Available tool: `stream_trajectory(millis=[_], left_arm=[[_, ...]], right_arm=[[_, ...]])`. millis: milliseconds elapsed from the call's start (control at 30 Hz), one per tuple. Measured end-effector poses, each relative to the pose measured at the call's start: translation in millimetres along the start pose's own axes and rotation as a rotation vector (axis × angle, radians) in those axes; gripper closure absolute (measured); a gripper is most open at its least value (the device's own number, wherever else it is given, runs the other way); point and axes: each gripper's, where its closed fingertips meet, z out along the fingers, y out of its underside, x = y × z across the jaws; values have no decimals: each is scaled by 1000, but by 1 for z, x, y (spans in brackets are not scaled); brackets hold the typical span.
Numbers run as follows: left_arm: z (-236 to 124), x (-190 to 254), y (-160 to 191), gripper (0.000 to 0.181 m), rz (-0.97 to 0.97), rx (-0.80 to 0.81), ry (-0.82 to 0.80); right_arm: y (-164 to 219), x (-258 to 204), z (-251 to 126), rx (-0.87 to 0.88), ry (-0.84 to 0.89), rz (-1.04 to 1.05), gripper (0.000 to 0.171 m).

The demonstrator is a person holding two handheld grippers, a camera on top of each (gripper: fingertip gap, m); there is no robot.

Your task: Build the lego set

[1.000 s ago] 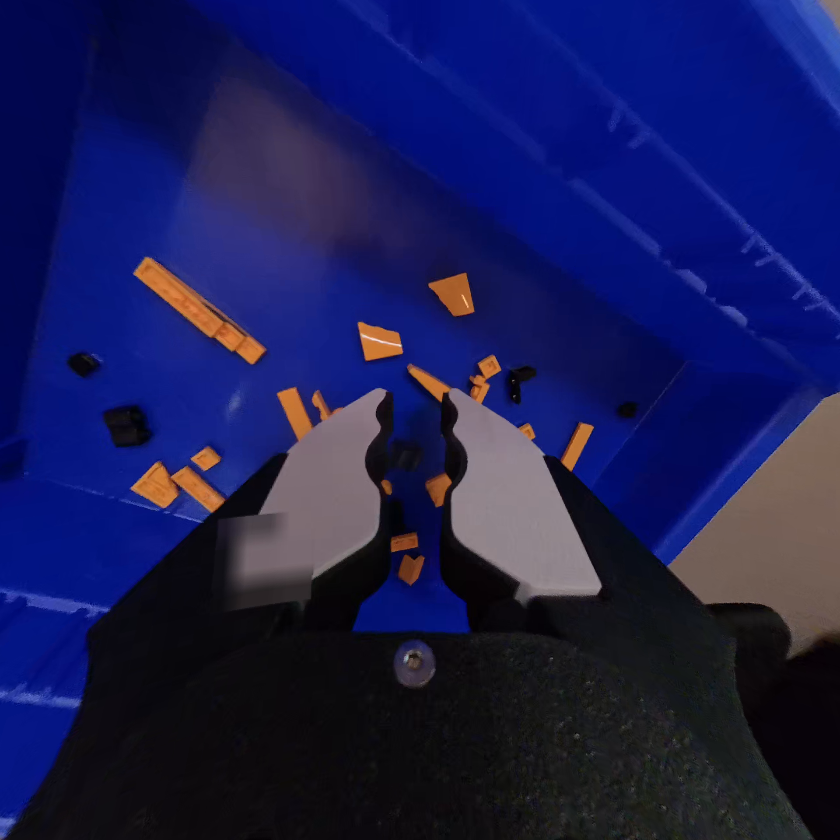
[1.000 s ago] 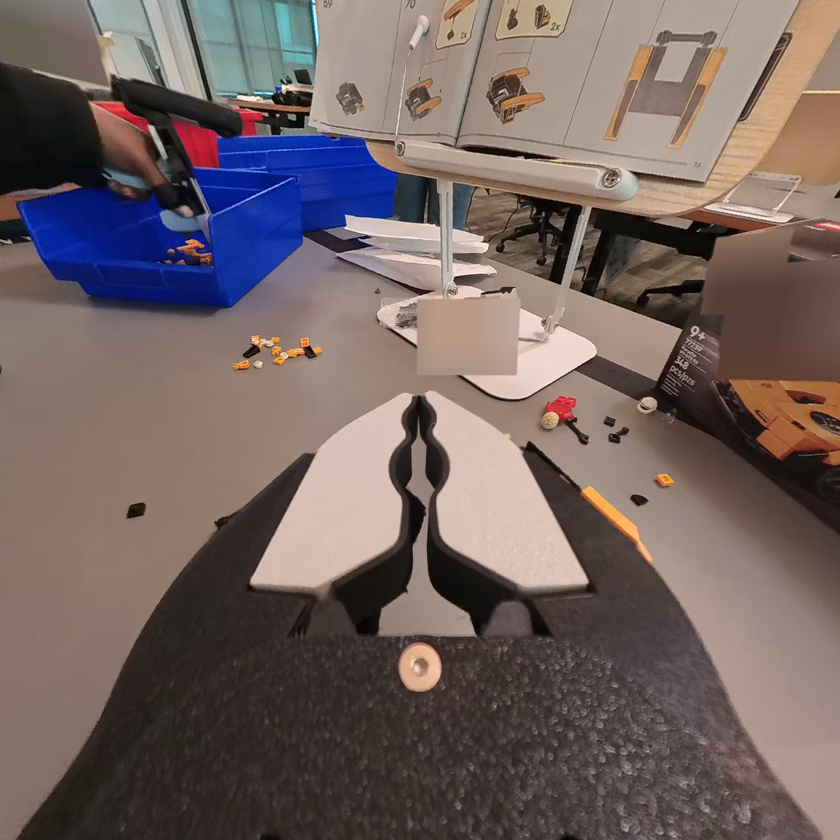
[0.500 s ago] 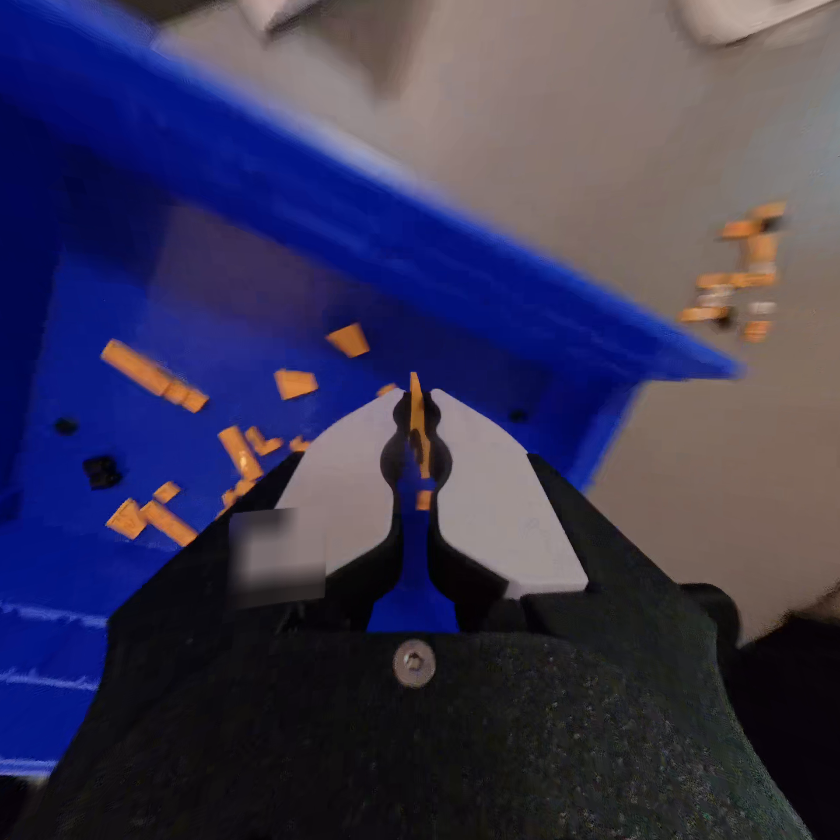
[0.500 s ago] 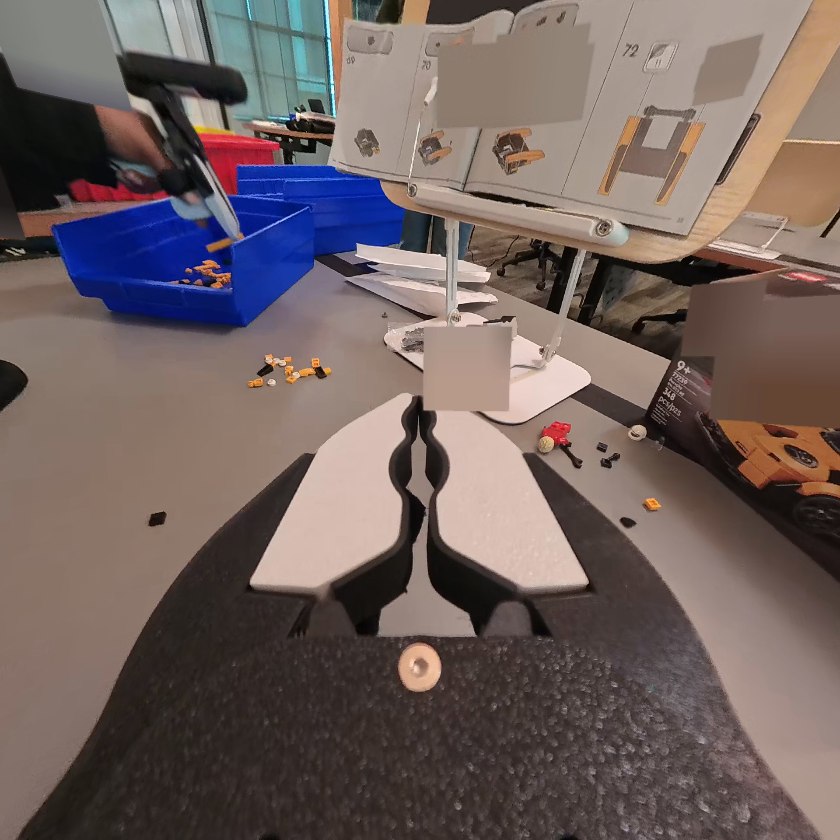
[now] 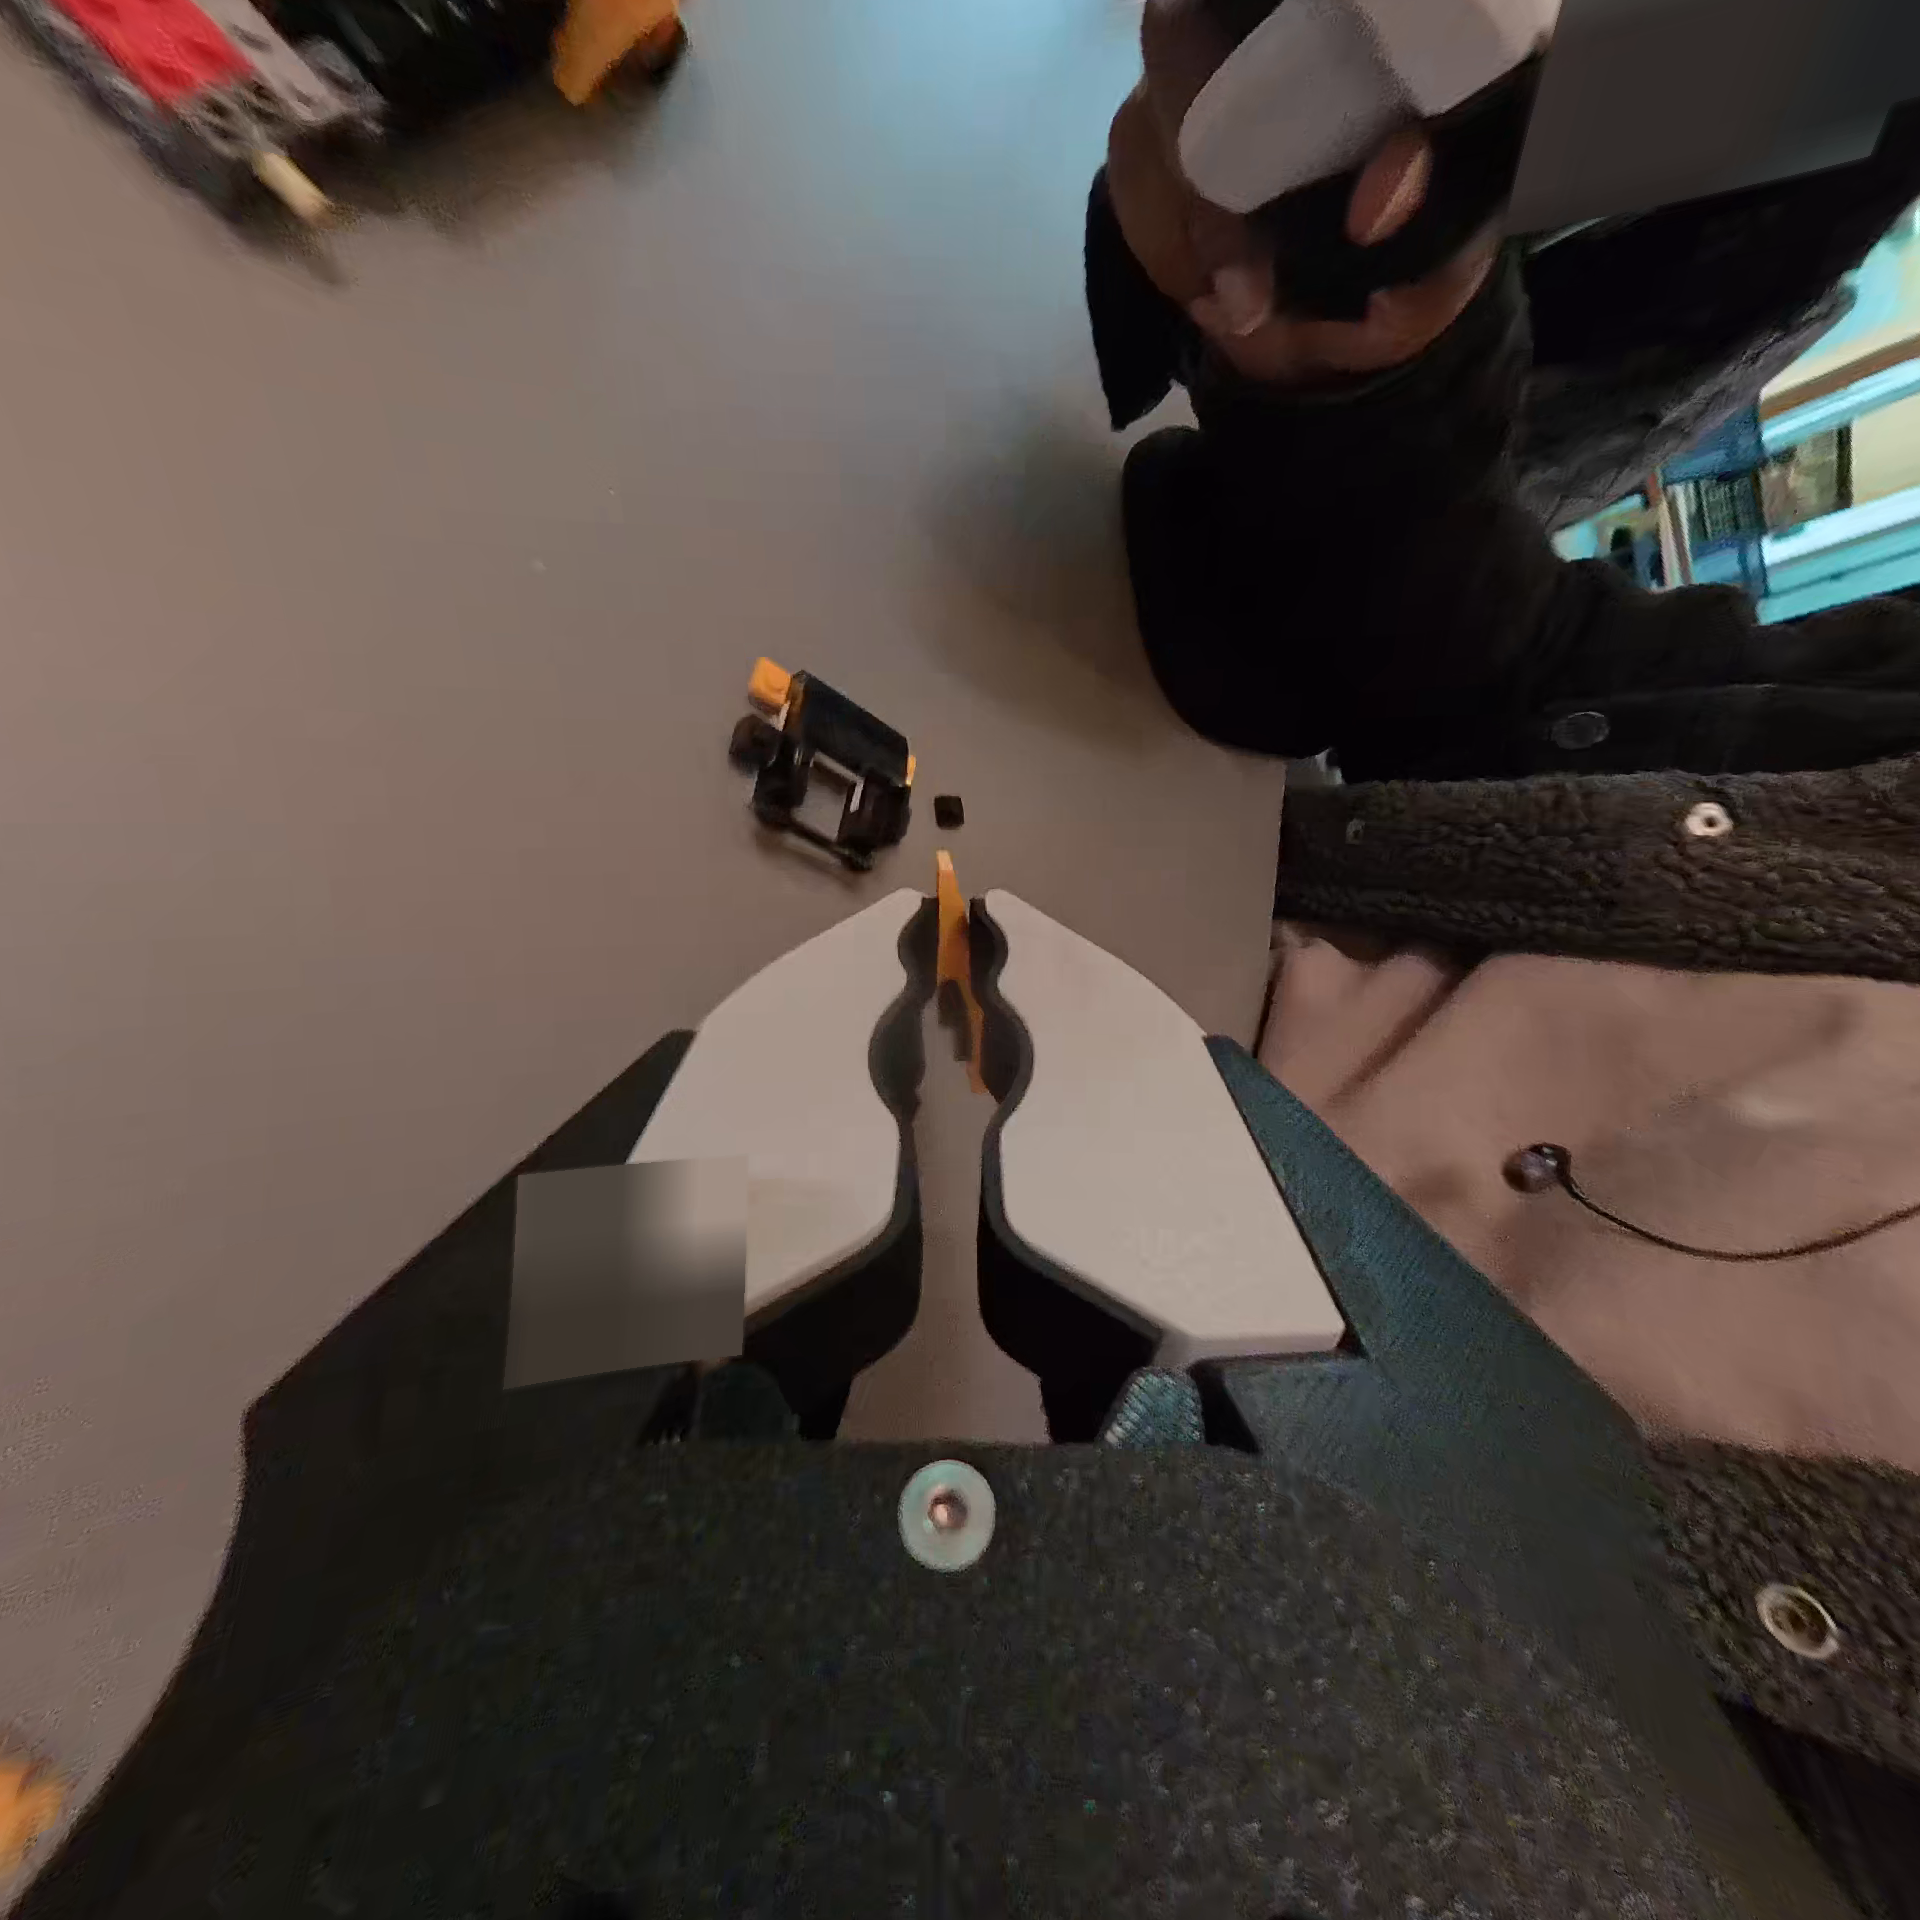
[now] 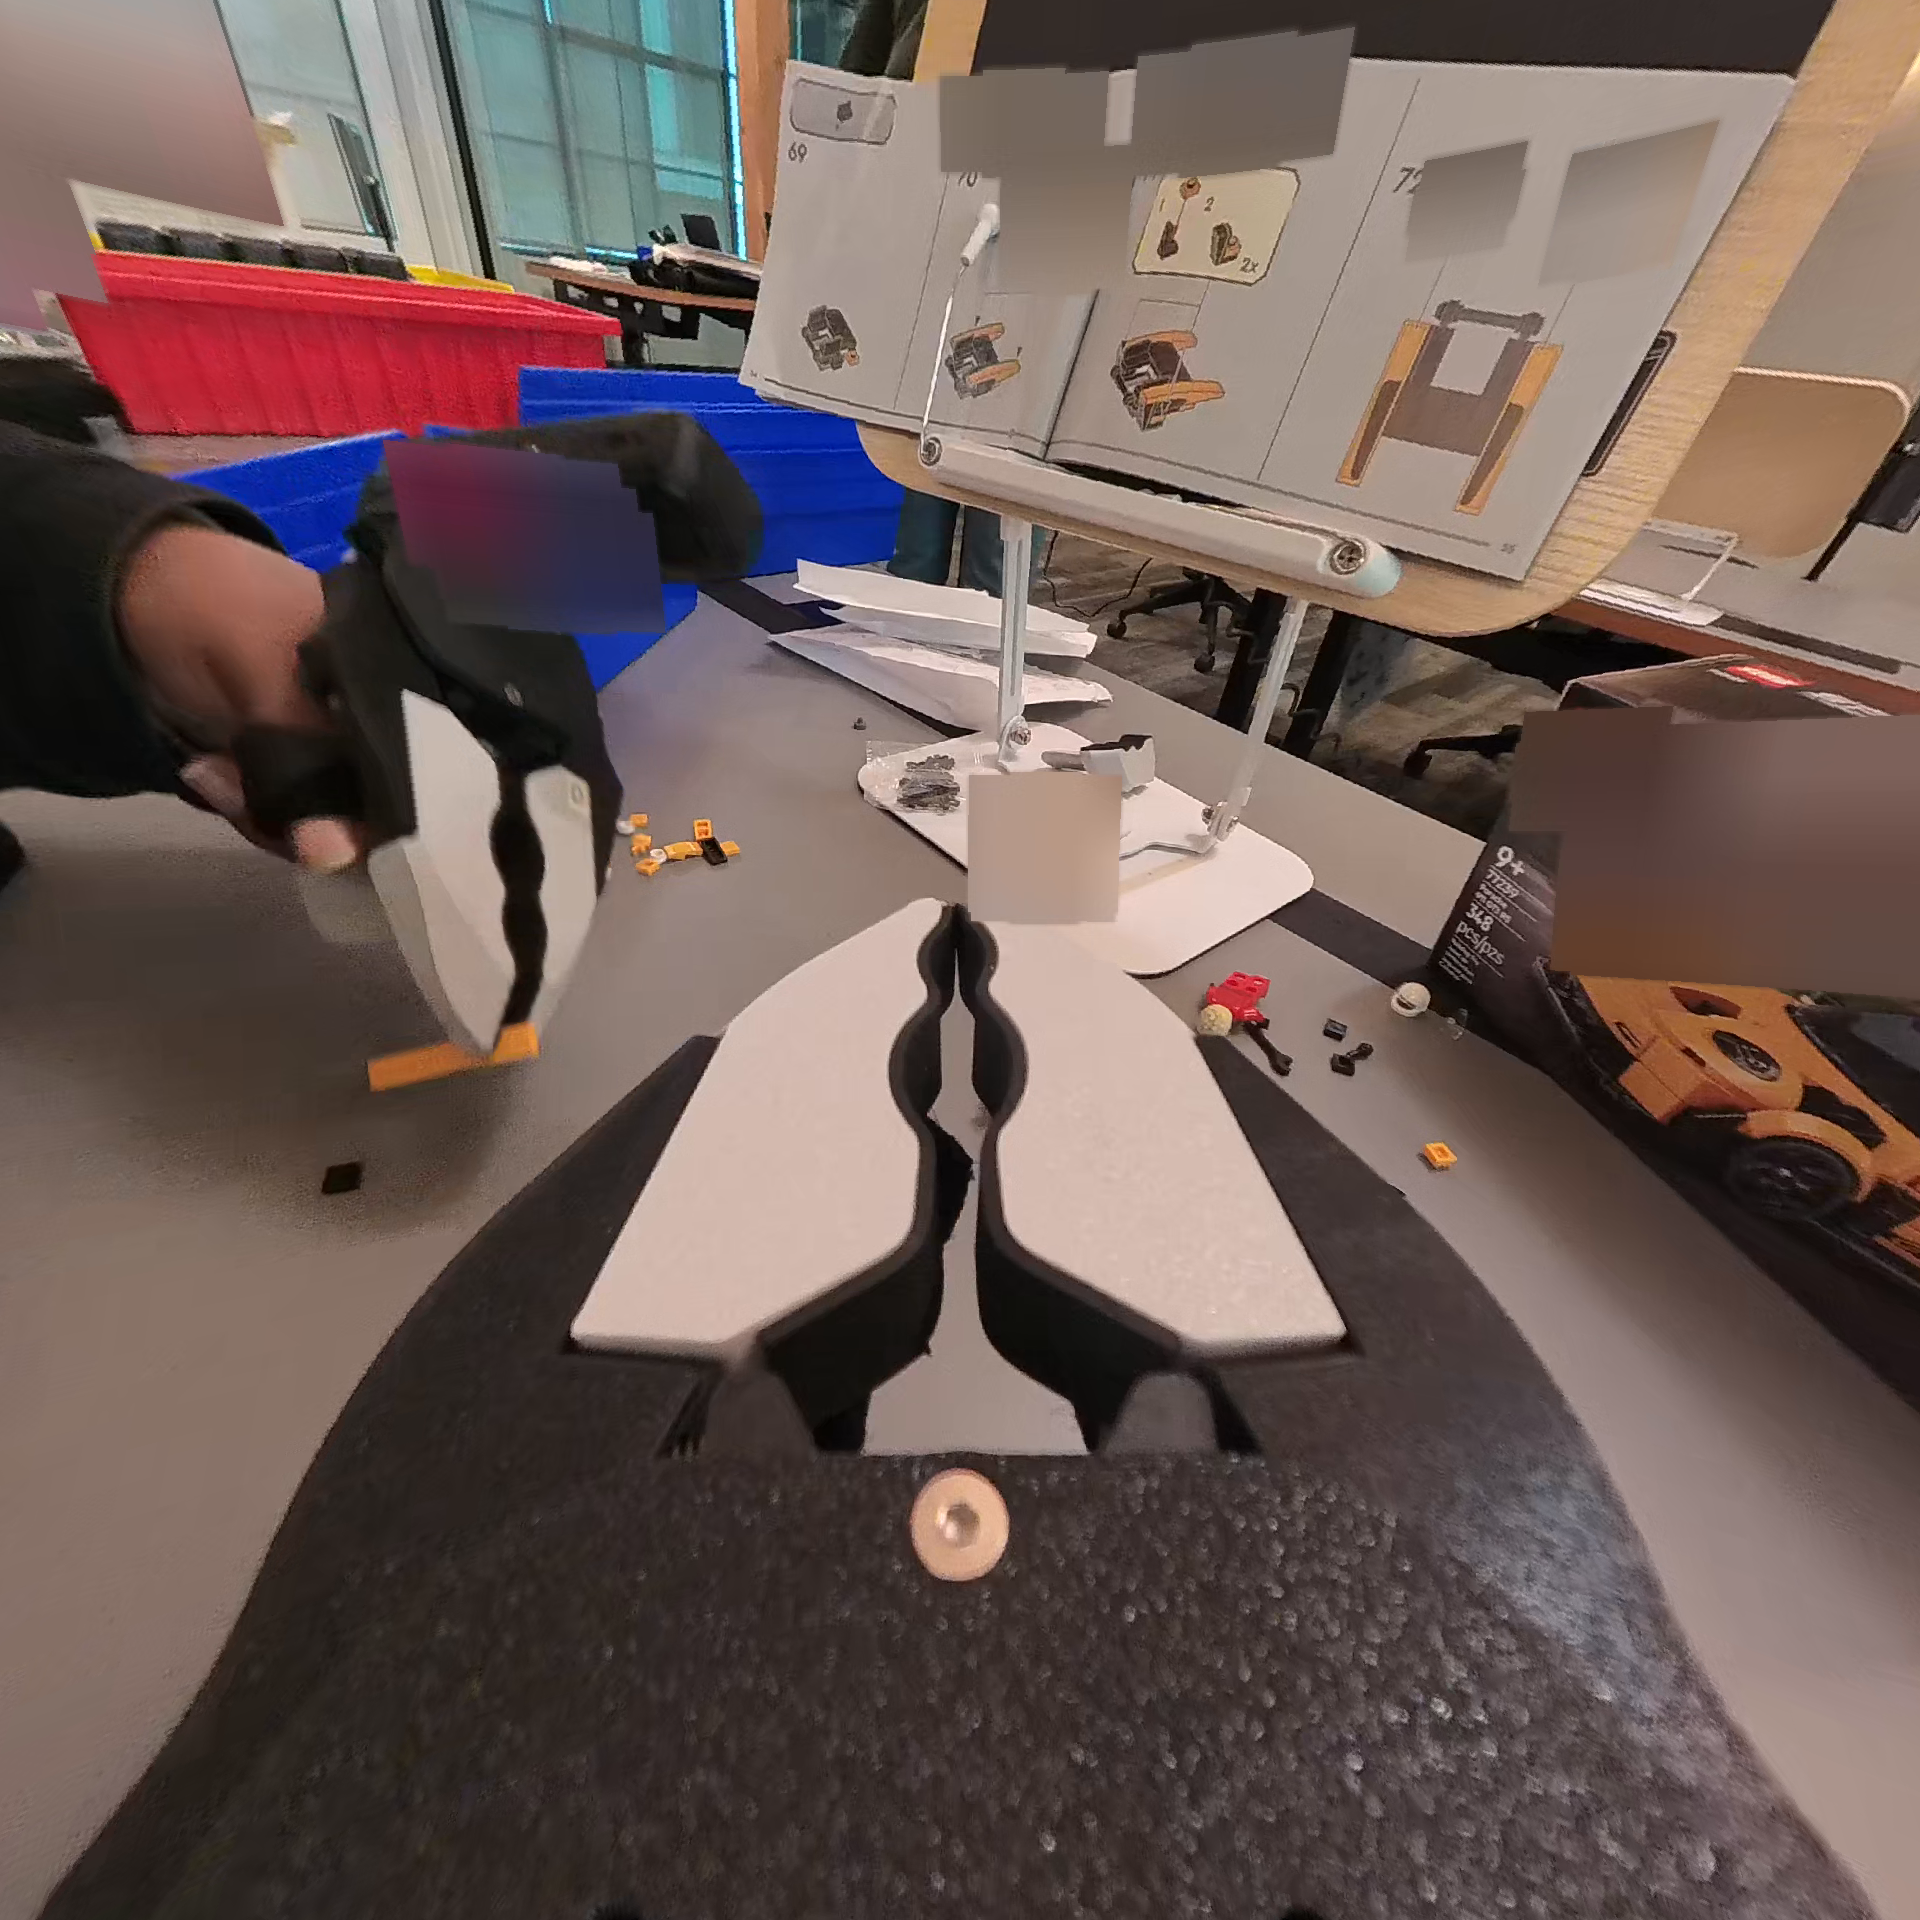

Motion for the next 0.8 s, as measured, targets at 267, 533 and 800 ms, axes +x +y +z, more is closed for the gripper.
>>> stream_trajectory(millis=[267, 533, 800], left_arm=[[44, -6, 23, 177, 23, -168, 3], [40, -17, 32, 169, 178, -202, -142], [-5, -2, 6, 167, 298, 0, -223]], right_arm=[[-4, -6, -2, 0, -18, -30, 171], [1, -6, 0, -17, -20, -31, 171], [6, -5, 2, -32, -17, -28, 171]])
